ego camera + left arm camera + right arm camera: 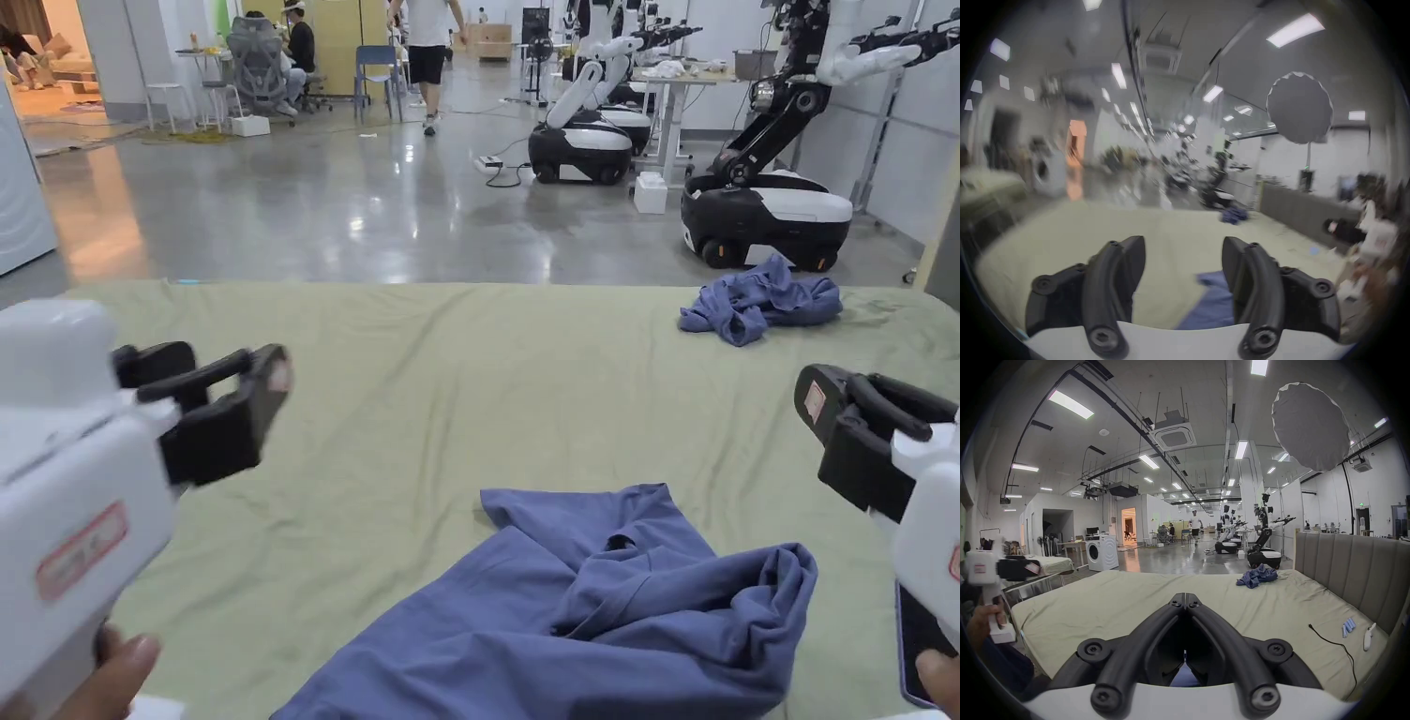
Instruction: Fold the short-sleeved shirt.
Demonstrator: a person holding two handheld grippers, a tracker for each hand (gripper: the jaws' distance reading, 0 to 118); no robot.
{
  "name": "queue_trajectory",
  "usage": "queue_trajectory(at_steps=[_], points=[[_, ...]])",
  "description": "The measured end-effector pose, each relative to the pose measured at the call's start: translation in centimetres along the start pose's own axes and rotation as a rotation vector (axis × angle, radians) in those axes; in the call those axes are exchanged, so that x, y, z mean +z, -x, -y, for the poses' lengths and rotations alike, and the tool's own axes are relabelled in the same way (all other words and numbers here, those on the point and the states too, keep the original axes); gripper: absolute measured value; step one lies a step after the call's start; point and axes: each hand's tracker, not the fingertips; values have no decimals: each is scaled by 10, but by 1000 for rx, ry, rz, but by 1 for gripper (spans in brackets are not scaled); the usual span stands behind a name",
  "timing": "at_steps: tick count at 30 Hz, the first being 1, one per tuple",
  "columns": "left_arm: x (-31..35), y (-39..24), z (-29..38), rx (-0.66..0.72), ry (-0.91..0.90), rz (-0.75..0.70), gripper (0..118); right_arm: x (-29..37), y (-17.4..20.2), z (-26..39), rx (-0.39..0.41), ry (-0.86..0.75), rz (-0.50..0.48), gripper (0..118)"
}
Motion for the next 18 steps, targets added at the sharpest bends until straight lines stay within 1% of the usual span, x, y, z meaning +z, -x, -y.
queue_trajectory(at_steps=[1, 2, 3, 4, 5, 6, 8, 9, 10, 12, 13, 14, 15, 16, 17, 18], points=[[9, 3, 12, -48, -23, -33, 12, 4, 3, 5, -5, 1, 1, 1], [14, 2, 19, -55, 9, -78, 0, 6, 6, 10, -12, 1, 2, 1], [21, 3, 27, -31, 7, -80, 0, 8, 11, 11, -15, 3, 1, 1], [22, 8, 31, -2, 63, -3, 0, 9, 18, 11, -19, 8, 2, 1], [16, 17, 40, 21, 106, 24, 0, 10, 21, 11, -24, 13, -2, 1], [15, 17, 45, 29, 119, -2, 0, 10, 24, 10, -26, 18, -8, 1], [15, 18, 53, 27, 90, -7, 0, 9, 24, 7, -38, 23, -12, 1], [11, 18, 53, 40, 125, 2, 0, 9, 25, 6, -43, 23, -15, 1], [5, 21, 56, 68, 170, 33, 0, 9, 26, 4, -49, 23, -17, 1], [-11, 30, 65, 179, 211, 94, 0, 4, 20, 4, -55, 23, -19, 1], [-28, 28, 67, 211, 309, 89, 1, 2, 21, 4, -55, 25, -20, 1], [-50, 30, 73, 226, 452, 86, 21, 0, 22, 3, -55, 27, -20, 1], [-69, 34, 82, 252, 573, 99, 67, -1, 23, 3, -57, 28, -23, 1], [-95, 33, 97, 288, 739, 97, 95, -2, 25, 1, -61, 31, -31, 1], [-119, 34, 115, 323, 912, 87, 94, -4, 27, 1, -63, 34, -36, 1], [-127, 40, 135, 372, 987, 97, 94, -6, 29, 2, -65, 38, -41, 1]])
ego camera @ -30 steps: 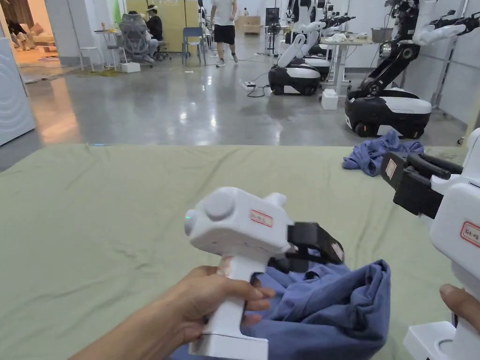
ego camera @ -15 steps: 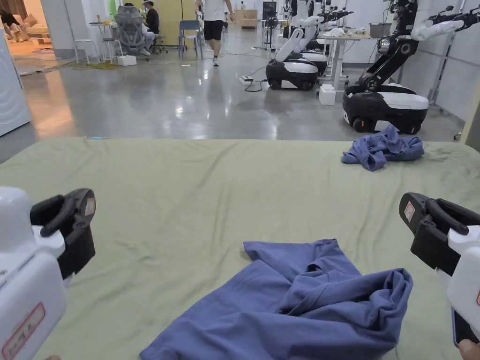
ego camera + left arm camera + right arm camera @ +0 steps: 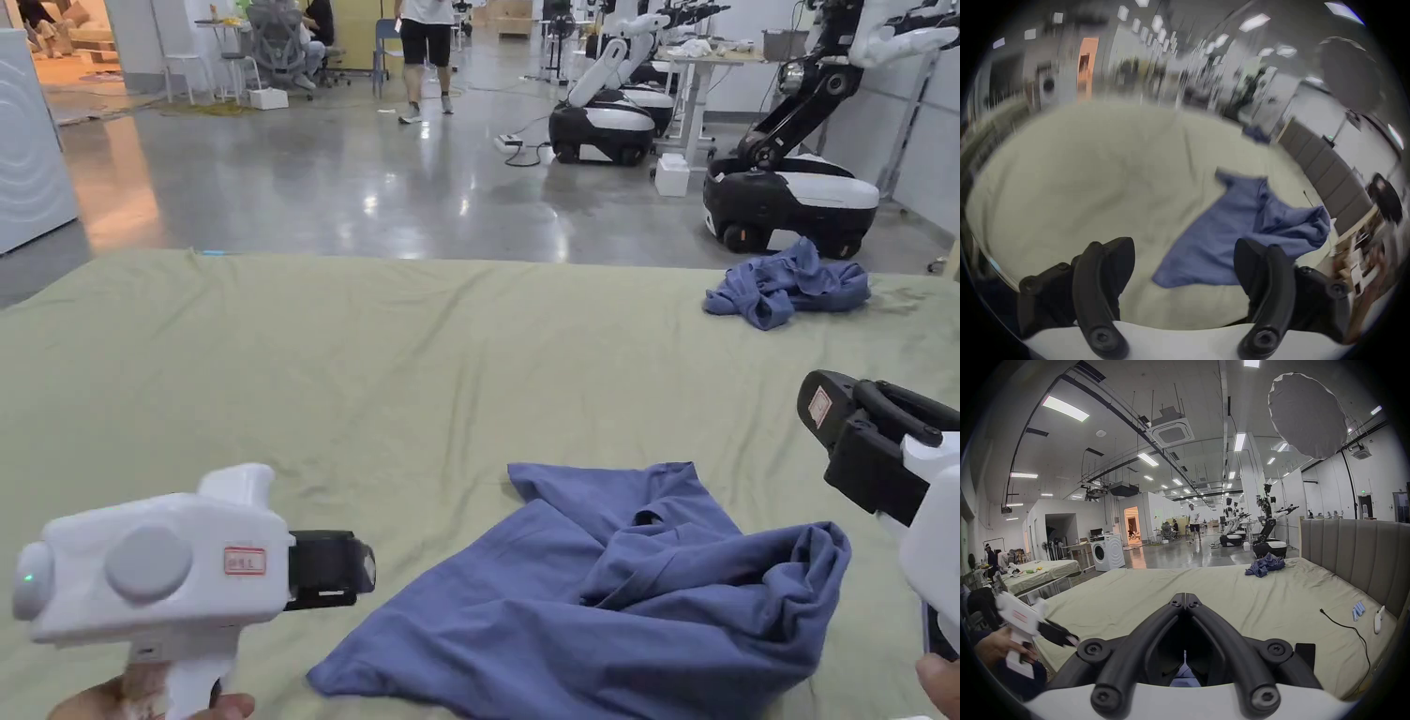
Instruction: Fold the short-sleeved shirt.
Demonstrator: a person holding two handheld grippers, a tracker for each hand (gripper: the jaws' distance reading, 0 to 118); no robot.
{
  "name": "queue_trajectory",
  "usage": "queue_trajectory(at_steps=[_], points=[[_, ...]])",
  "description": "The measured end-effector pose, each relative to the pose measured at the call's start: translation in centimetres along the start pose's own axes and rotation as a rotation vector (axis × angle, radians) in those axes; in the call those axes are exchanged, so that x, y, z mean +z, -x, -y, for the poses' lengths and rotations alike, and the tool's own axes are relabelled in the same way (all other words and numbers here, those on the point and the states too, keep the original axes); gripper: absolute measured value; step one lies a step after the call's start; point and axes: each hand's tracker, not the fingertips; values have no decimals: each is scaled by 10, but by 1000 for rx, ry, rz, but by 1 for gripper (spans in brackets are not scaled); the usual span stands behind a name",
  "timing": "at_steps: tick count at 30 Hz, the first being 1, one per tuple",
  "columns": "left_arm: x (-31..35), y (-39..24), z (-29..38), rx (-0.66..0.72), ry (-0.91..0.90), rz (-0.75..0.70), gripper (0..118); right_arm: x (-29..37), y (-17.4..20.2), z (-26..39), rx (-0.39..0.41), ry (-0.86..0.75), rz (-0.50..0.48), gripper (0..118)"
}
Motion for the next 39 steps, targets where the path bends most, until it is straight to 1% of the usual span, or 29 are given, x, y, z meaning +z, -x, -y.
queue_trajectory(at_steps=[1, 2, 3, 4, 5, 6, 7, 9, 10, 12, 13, 14, 15, 16, 17, 20, 23, 24, 25, 26, 27, 28, 29, 31, 33, 35, 36, 38, 39], points=[[-18, 8, -4, 92, -24, 44, 94, -2, 0, 1, -3, 4, -7, 1], [-32, 13, -7, 132, -5, 67, 94, -4, -2, 2, -7, 10, -17, 1], [-44, 8, -10, 64, 17, 25, 94, -5, -2, 3, -11, 15, -26, 1], [-53, 5, -13, 5, 28, -93, 94, -6, -1, 4, -11, 19, -29, 1], [-61, 0, -12, -19, 52, -151, 94, -7, 0, 4, -6, 23, -32, 1], [-68, -2, -14, -6, 38, -119, 94, -6, 2, 4, 1, 29, -34, 1], [-66, -4, -9, -57, 84, -163, 94, -7, 3, 4, 7, 32, -32, 1], [-76, -11, -3, 12, 131, -109, 94, -9, 0, 7, 7, 36, -33, 1], [-77, -16, 2, -10, 139, -121, 94, -10, -3, 8, 4, 39, -34, 1], [-77, -29, 10, -132, 99, -207, 92, -13, -5, 10, 1, 48, -28, 1], [-77, -38, 15, -186, 113, -241, 87, -14, -6, 11, -3, 51, -29, 1], [-73, -45, 21, -220, 109, -264, 77, -14, -7, 11, -4, 56, -28, 1], [-69, -51, 24, -249, 88, -230, 60, -15, -8, 12, -2, 59, -25, 1], [-67, -57, 26, -280, 100, -164, 21, -17, -9, 13, 0, 60, -18, 1], [-66, -61, 26, -290, 116, -123, 7, -19, -11, 14, 0, 64, -15, 1], [-62, -57, 21, -178, 158, 79, 6, -28, -18, 13, -23, 84, -10, 1], [-52, -65, 25, -249, 14, -3, 6, -61, -37, 8, -61, 188, -42, 2], [-48, -66, 26, -268, -4, -7, 6, -77, -42, 4, -71, 233, -34, 5], [-44, -63, 30, -235, 46, 30, 6, -99, -49, 0, -65, 301, -28, 36], [-42, -61, 31, -216, 43, 56, 6, -127, -62, -2, -52, 378, -38, 74], [-40, -59, 32, -183, 43, 80, 6, -146, -69, -3, -34, 471, -38, 97], [-35, -58, 34, -179, 41, 86, 6, -185, -78, 8, -20, 572, -26, 99], [-32, -59, 38, -165, 50, 93, 6, -214, -87, 18, -24, 621, -3, 99], [-29, -56, 41, -168, 24, 84, 6, -275, -116, 37, -3, 769, 67, 99], [-27, -54, 43, -168, 17, 70, 6, -321, -134, 66, -20, 906, 77, 99], [-28, -50, 43, -135, 23, 85, 6, -333, -136, 86, -31, 989, 143, 99], [-27, -49, 44, -123, 20, 87, 6, -340, -137, 98, -17, 1018, 135, 98], [-27, -49, 44, -129, 14, 83, 6, -335, -118, 111, 2, 1073, 102, 95], [-30, -47, 42, -127, 15, 85, 6, -336, -116, 117, -11, 1089, 97, 91]])
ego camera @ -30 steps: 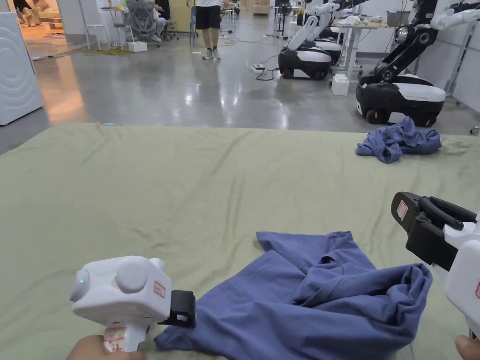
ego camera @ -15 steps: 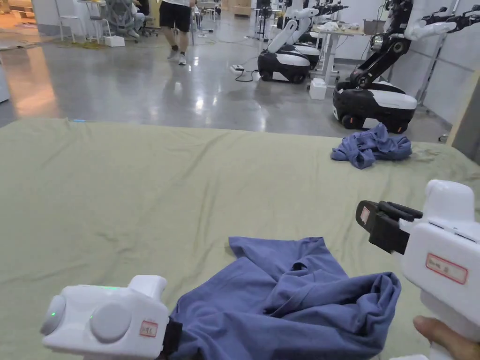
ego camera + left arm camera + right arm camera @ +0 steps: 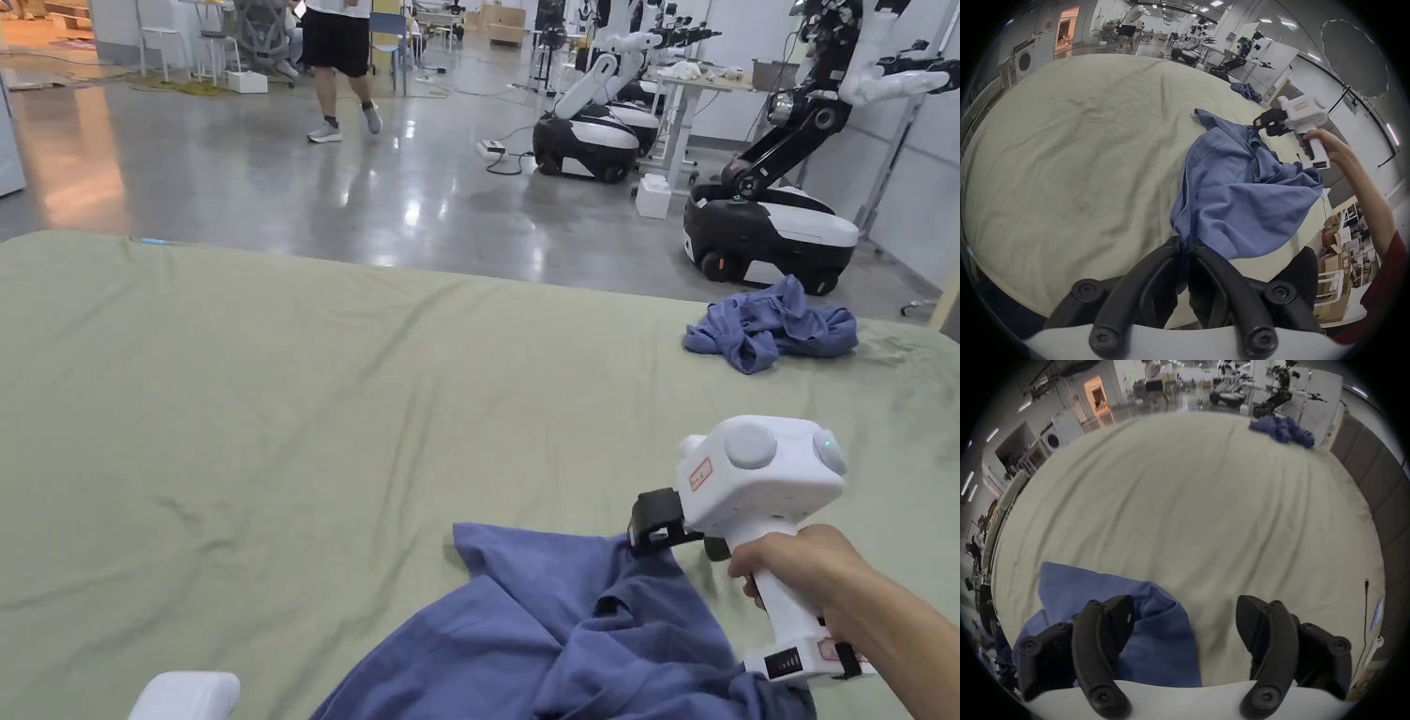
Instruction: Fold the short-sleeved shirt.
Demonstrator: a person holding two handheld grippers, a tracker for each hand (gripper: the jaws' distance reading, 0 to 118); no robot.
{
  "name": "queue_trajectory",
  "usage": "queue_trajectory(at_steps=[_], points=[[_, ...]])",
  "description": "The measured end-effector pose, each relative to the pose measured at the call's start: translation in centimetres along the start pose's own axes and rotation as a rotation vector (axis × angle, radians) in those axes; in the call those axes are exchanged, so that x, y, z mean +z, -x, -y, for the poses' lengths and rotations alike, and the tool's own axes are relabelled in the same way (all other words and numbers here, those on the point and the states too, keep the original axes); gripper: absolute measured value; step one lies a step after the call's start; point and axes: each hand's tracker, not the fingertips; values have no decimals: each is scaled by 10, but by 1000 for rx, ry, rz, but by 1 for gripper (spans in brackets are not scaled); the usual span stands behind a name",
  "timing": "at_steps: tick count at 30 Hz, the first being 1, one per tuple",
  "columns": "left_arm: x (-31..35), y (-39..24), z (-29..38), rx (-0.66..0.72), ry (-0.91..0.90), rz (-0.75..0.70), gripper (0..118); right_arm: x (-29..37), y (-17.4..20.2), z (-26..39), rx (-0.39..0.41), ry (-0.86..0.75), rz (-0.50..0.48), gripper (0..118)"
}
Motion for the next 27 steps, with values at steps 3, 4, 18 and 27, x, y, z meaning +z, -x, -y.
queue_trajectory(at_steps=[3, 4, 18, 27], points=[[-3, 6, -3, 22, 1, -8, 6, -31, -21, -26, -9, 20, 20, 70], [-3, 8, -5, 32, -2, -10, 6, -24, -21, -28, 16, -14, 26, 63], [63, 33, -59, 216, -200, 145, 6, 122, -47, 3, -266, -363, -307, 4], [163, 50, -115, 239, -426, 69, 6, 250, -78, 25, -288, -596, -297, 4]])
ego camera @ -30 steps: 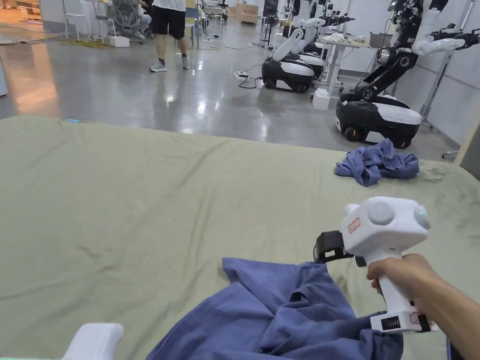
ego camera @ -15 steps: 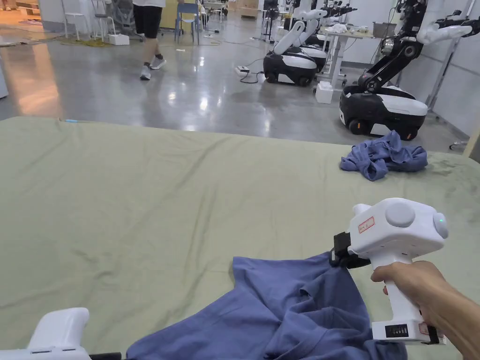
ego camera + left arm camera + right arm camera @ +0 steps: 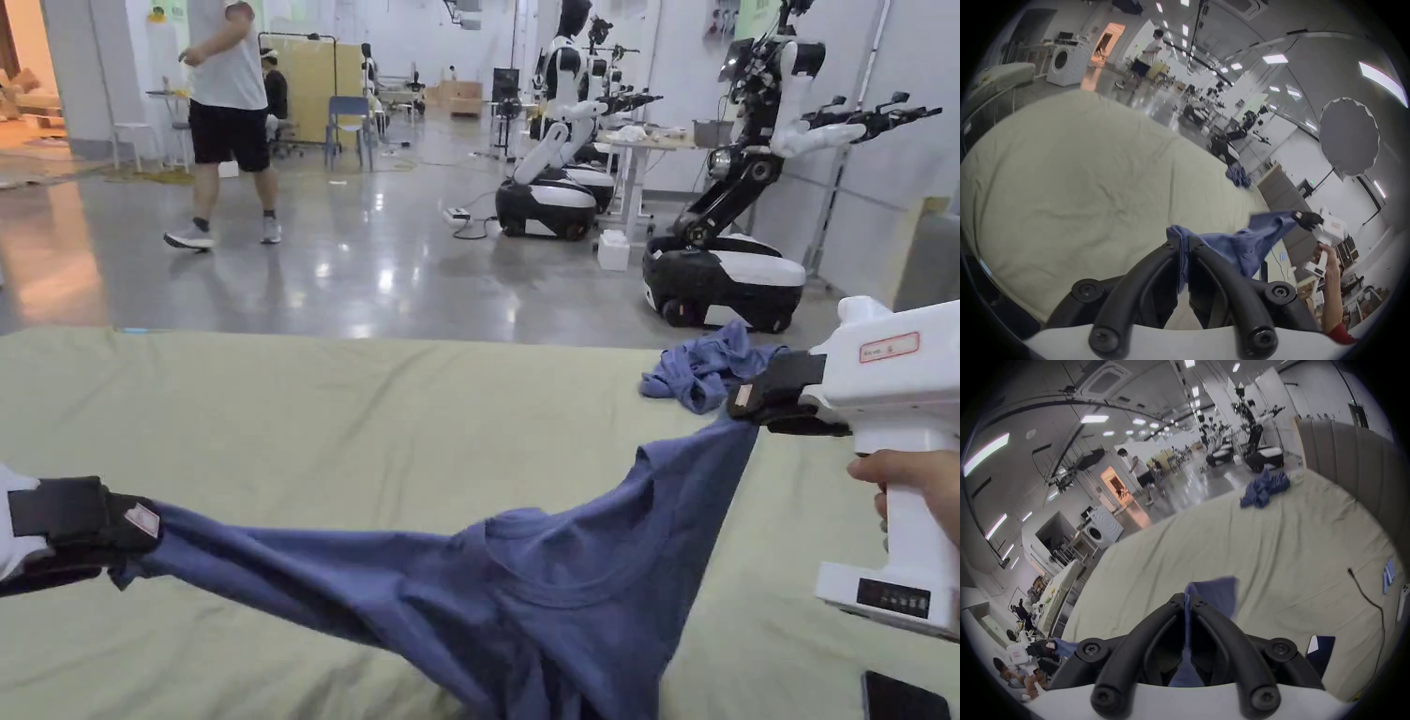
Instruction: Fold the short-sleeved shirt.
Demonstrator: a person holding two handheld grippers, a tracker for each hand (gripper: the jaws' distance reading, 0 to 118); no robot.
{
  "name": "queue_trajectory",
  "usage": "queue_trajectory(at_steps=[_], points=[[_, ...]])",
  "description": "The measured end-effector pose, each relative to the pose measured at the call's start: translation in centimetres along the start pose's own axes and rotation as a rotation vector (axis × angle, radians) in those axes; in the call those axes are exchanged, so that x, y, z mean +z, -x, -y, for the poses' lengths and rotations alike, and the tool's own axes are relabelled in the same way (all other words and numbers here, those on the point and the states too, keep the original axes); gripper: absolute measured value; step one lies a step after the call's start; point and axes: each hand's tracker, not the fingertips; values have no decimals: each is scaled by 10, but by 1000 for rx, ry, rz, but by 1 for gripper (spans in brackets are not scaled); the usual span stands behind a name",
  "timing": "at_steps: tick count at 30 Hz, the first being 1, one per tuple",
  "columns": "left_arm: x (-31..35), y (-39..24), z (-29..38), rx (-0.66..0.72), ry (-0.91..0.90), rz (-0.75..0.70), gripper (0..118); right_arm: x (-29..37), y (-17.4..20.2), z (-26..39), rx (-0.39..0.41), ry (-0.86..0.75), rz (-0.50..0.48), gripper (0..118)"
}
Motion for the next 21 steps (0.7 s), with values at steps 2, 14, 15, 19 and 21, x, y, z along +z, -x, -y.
queue_trajectory(at_steps=[2, 14, 15, 19, 21], points=[[15, -4, -22, 1, -31, 18, 6, 23, 10, -13, 2, -52, 12, 4], [33, -42, -140, -86, -189, -21, 6, 97, 80, -73, 40, -241, 30, 4], [33, -44, -147, -85, -198, -23, 6, 98, 79, -80, 40, -245, 27, 4], [35, -55, -174, -106, -217, -56, 6, 105, 87, -100, 39, -280, 25, 4], [36, -58, -186, -118, -226, -60, 6, 108, 90, -108, 35, -305, 38, 4]])
